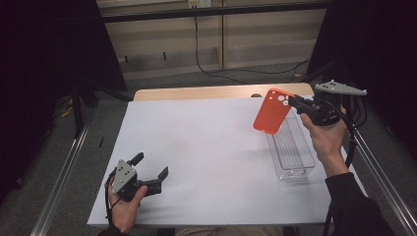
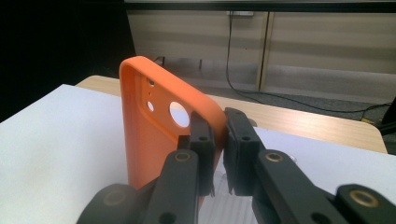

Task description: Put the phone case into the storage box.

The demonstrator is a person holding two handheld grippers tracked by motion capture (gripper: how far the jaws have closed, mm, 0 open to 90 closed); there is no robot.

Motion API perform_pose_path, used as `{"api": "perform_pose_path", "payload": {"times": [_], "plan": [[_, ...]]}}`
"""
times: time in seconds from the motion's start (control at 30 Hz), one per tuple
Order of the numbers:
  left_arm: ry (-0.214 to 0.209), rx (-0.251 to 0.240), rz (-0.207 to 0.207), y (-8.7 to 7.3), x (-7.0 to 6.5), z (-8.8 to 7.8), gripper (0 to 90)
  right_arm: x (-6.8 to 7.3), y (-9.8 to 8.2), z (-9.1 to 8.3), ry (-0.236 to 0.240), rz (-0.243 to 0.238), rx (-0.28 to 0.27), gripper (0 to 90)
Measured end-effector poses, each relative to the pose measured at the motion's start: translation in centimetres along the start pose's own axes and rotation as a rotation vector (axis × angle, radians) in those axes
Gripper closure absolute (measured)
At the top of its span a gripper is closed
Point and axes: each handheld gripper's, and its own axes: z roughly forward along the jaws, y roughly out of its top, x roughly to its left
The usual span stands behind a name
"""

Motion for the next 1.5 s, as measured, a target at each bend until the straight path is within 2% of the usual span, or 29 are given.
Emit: {"api": "perform_pose_path", "payload": {"times": [0.17,0.27,0.4,0.57,1.0,1.07,1.5], "plan": [[-0.009,-0.001,-0.001,0.0,0.1,-0.1,2.1,-0.5,0.0,0.2,-0.009,0.006,0.002,82.6],[-0.004,-0.005,-0.005,0.0,0.1,-0.1,2.1,-0.8,0.1,0.2,-0.013,0.026,0.001,82.6],[-0.007,0.003,0.004,0.0,0.1,-0.1,2.1,-1.1,0.2,0.3,-0.023,0.028,-0.002,82.6],[-0.013,-0.003,-0.004,0.1,0.1,-0.2,2.1,-1.7,0.3,0.6,-0.041,0.034,0.007,82.6],[-0.015,0.001,-0.003,0.1,0.1,-0.1,2.2,-3.6,0.2,1.6,-0.088,0.067,0.01,82.6],[-0.02,0.002,-0.002,0.1,0.0,-0.1,2.2,-4.0,0.2,1.9,-0.094,0.086,0.011,82.6],[-0.03,0.003,0.004,0.2,-0.2,-0.1,2.2,-5.4,0.4,3.5,-0.132,0.102,0.01,82.6]]}}
